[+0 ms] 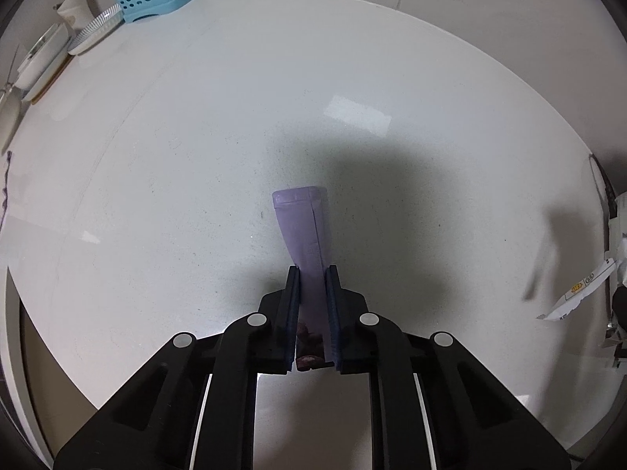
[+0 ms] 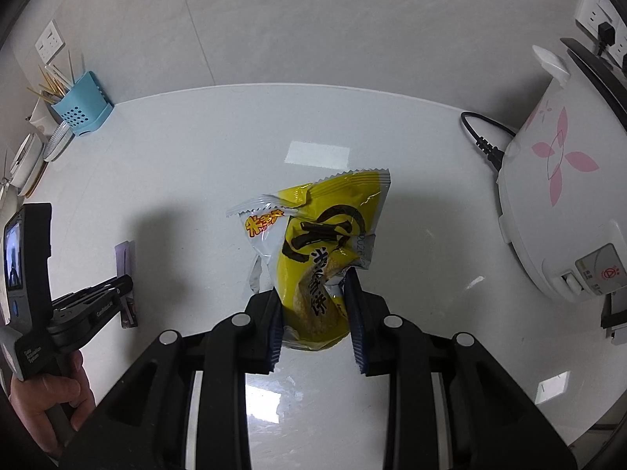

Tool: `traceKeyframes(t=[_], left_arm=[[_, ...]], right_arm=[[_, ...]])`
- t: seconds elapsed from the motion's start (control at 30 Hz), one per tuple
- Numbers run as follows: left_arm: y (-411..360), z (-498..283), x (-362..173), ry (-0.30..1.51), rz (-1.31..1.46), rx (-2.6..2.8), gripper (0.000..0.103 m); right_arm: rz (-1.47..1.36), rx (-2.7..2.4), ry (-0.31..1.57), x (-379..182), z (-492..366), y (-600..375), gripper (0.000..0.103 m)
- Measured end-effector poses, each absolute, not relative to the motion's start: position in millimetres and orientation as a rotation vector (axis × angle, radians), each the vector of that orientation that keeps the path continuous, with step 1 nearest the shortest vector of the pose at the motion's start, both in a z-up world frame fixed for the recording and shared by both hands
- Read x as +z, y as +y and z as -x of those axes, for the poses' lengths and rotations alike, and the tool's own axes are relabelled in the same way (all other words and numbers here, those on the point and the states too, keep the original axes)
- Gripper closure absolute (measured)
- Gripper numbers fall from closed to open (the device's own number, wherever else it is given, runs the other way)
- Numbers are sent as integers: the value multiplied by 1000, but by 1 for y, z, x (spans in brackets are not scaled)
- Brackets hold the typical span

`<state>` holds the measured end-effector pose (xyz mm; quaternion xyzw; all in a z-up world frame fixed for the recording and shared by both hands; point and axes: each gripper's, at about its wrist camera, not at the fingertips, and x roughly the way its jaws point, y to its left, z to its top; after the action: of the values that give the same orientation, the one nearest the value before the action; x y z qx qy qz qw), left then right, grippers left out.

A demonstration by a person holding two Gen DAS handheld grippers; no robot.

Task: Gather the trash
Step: 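Lift the purple and yellow packets and carry both down over the wastebasket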

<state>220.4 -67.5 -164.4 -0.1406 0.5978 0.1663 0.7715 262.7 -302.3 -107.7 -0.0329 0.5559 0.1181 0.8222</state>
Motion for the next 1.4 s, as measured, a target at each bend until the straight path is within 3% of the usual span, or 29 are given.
traceKeyframes(t=[0.53,1.4], left_arm=[[-53,-174,-102,1188,259,183,91],[-26,-67,-65,1090,176,-18,91]], right_arm=[[41,216,1134,-80,-223,-276,76],[-16,164,1027,-44,-89,-230,77]])
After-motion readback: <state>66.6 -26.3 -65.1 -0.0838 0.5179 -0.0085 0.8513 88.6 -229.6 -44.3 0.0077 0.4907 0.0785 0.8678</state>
